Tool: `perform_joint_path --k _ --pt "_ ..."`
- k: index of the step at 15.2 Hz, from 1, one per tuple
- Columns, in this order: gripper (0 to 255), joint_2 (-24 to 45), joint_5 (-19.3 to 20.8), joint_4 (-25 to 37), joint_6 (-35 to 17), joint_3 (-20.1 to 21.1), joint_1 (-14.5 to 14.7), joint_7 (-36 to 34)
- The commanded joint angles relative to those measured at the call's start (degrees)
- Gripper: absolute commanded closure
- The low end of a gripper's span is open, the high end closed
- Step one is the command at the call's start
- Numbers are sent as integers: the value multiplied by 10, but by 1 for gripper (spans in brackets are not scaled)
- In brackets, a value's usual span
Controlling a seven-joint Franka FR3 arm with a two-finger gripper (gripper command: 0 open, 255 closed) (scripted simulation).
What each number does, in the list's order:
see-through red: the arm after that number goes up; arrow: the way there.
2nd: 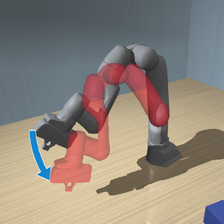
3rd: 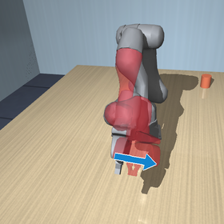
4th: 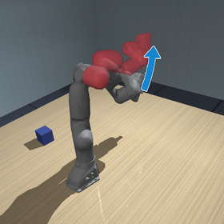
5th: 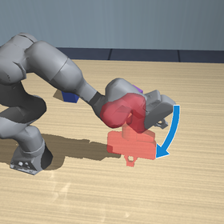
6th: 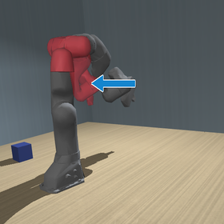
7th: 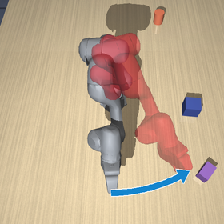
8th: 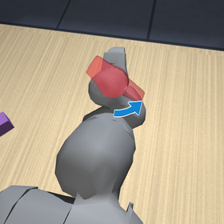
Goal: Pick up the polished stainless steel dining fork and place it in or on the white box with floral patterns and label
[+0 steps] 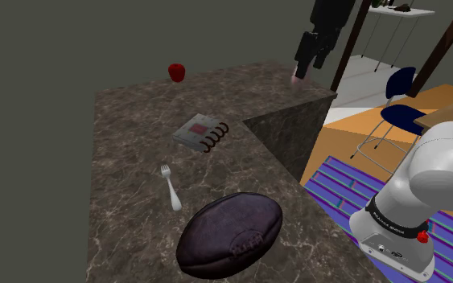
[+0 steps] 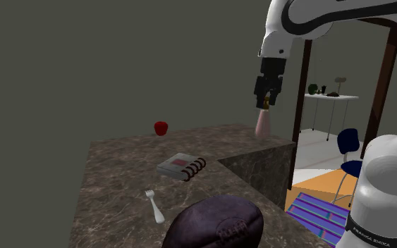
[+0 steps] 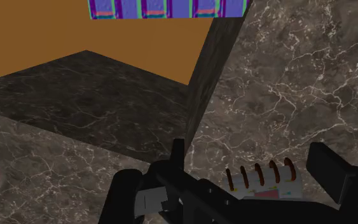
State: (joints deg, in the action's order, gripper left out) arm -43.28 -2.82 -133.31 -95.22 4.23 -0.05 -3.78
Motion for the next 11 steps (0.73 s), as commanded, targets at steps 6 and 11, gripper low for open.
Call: perform_joint_path --k 6,11 --pt "0 57 -31 -4 -46 56 10 -73" --pt "0 131 -52 10 -92 110 16 -145"
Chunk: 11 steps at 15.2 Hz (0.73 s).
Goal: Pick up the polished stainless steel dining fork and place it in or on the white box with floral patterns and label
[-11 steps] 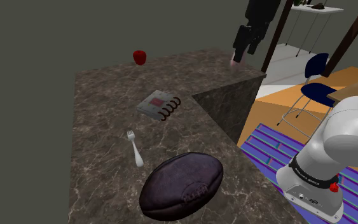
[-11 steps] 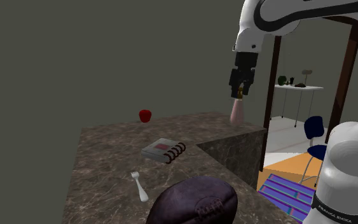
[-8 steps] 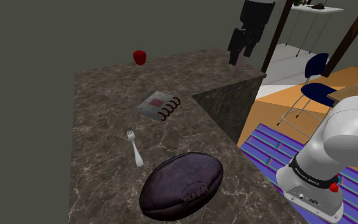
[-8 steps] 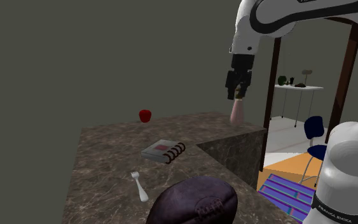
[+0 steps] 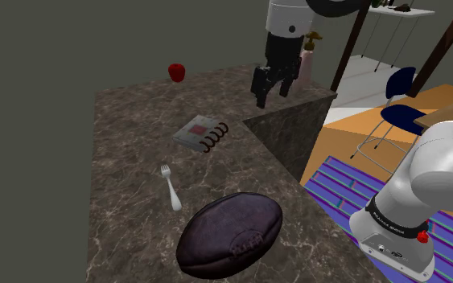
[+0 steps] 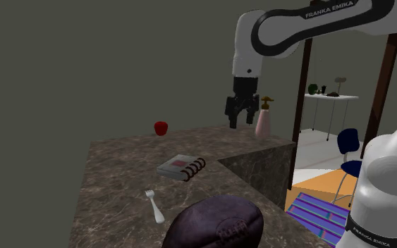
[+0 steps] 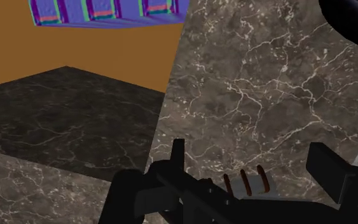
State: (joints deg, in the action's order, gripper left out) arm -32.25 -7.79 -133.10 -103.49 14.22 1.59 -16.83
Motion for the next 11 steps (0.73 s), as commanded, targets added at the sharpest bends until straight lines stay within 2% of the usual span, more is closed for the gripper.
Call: perform_joint_path --k 1,6,11 --pt "0 37 -5 13 -18 20 0 -28" --pt "0 129 -8 50 -62 71 3 -103" --pt "0 235 11 104 -98 115 6 -183"
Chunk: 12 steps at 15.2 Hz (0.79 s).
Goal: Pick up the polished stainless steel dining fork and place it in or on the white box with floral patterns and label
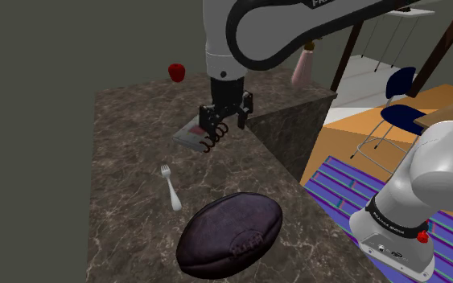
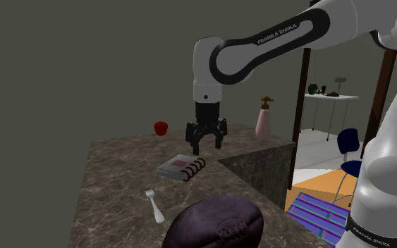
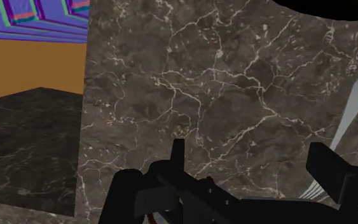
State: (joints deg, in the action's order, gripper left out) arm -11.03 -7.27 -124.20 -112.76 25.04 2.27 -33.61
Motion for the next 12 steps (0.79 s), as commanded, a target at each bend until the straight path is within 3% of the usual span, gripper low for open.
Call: perform_joint_path --k 1,6,12 --pt "0 46 12 28 -11 14 1 -32" --pt "0 165 56 104 -32 39 19 -116" --pt "0 313 112 223 -33 38 67 -205"
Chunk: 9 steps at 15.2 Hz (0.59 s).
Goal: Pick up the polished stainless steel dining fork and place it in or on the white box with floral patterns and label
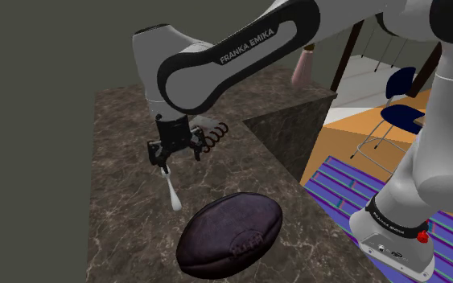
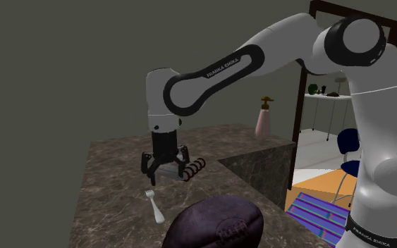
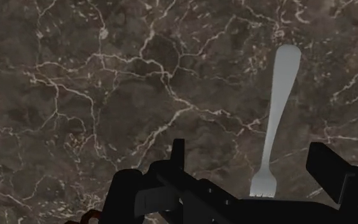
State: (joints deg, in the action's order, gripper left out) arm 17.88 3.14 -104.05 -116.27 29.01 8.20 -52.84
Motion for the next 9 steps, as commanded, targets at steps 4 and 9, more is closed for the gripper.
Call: perform_joint_path --k 4,9 --pt "0 110 32 107 13 -12 44 -51" --pt "0 123 39 87 -19 -16 47 -55"
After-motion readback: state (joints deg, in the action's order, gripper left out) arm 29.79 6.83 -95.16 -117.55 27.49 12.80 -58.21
